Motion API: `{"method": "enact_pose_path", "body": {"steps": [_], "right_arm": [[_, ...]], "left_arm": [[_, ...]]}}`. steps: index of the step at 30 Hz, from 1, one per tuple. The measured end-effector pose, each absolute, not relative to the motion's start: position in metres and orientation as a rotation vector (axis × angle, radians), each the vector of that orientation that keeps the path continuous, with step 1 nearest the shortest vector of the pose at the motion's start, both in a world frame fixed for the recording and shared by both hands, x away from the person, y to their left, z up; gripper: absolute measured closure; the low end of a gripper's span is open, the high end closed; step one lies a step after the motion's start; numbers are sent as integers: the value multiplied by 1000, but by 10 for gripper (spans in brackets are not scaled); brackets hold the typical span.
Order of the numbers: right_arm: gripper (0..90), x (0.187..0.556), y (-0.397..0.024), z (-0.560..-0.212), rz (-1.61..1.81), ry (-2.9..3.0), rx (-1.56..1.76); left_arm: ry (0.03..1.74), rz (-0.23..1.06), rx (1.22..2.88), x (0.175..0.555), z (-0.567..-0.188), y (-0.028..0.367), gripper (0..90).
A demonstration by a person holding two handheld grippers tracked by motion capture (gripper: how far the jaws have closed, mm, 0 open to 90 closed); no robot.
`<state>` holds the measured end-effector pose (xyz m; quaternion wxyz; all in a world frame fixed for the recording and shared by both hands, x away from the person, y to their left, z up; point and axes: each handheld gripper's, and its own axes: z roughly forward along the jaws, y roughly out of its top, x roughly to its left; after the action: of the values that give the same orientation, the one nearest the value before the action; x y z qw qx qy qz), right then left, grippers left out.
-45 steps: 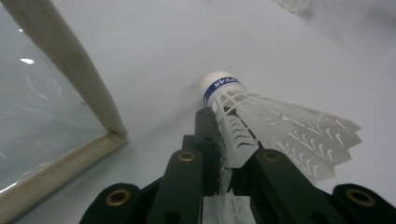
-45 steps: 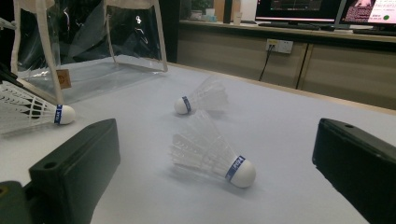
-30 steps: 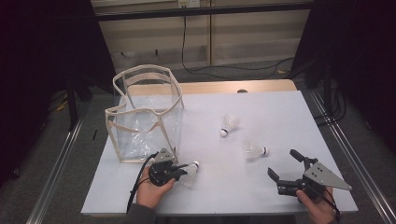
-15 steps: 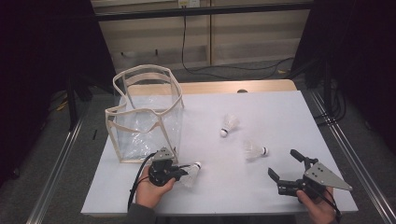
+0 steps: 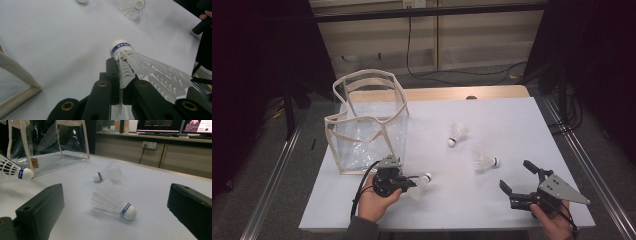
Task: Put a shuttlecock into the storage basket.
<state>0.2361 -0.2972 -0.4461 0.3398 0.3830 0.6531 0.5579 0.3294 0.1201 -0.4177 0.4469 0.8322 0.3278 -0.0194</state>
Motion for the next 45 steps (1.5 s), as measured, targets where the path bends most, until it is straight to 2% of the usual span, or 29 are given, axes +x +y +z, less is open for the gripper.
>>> {"method": "enact_pose_path", "body": {"steps": [22,45], "right_arm": [[7,237,-297,-447,1459,1701,1002],[7,237,-298,-447,1463,1702,1002]], "left_arm": [[787,-118,2074,341,-394,114,892],[761,-126,2112,351,-368,111,894]]}}
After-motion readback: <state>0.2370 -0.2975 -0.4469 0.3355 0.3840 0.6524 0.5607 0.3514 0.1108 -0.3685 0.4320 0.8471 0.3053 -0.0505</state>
